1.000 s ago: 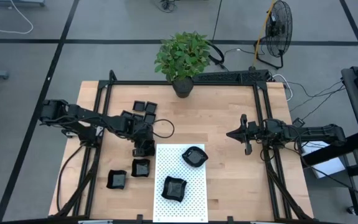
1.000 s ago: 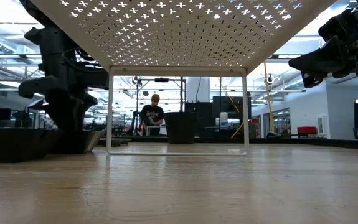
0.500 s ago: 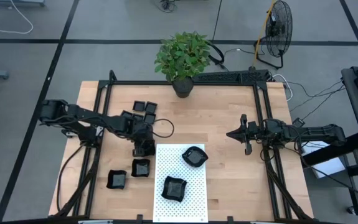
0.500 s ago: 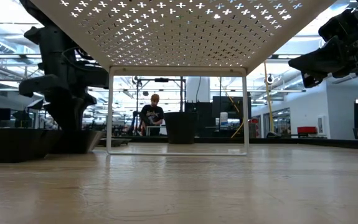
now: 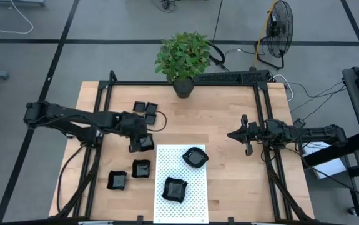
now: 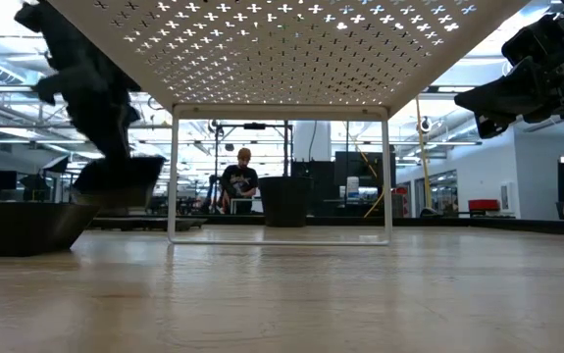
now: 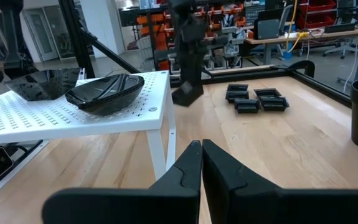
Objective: Pick & Place Mini shaped plates
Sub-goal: Stack the top distorted square plate on top of the distorted square plate on the shelf
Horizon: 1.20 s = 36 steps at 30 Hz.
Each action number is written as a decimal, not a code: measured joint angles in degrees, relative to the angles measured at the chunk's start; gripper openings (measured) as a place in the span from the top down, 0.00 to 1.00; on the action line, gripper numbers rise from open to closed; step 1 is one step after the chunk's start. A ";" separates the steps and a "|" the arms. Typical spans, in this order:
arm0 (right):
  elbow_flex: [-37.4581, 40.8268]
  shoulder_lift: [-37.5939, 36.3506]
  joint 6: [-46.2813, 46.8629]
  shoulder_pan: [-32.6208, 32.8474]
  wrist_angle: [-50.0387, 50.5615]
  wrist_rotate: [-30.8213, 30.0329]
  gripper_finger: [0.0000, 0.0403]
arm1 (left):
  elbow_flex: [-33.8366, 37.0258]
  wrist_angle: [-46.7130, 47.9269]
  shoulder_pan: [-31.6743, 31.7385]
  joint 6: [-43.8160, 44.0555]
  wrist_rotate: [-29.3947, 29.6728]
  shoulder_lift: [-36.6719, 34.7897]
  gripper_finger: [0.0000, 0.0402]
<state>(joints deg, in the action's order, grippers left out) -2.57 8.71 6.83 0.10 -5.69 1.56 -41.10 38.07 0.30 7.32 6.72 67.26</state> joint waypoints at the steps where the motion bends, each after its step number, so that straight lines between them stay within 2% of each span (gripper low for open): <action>1: 0.00 -0.02 0.00 0.00 -0.02 0.02 1.00 | 0.00 -0.01 0.00 0.51 0.01 -1.51 0.98; 11: 0.00 0.00 0.00 -0.02 -0.02 0.01 1.00 | 0.00 -2.90 -1.21 1.85 4.33 -15.81 0.98; 18: 0.00 -0.02 0.00 -0.02 -0.02 0.02 1.00 | 0.00 -14.64 -3.83 0.15 3.11 -21.24 0.99; 24: 0.00 -0.02 0.00 -0.02 -0.02 0.02 1.00 | 0.00 -29.81 -7.98 -0.07 -5.67 -20.69 0.95; 29: 0.00 0.00 0.00 -0.02 -0.02 0.01 1.00 | -0.02 -39.59 -12.33 -4.37 -14.35 -18.63 0.99; 36: 0.00 0.00 0.00 -0.01 -0.02 0.00 1.00 | -0.02 -50.79 -17.63 -7.45 -16.06 -13.72 0.95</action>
<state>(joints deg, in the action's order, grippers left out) -2.57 8.71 6.83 0.09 -5.72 1.56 -41.12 -12.72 -17.33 -0.14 -9.34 53.54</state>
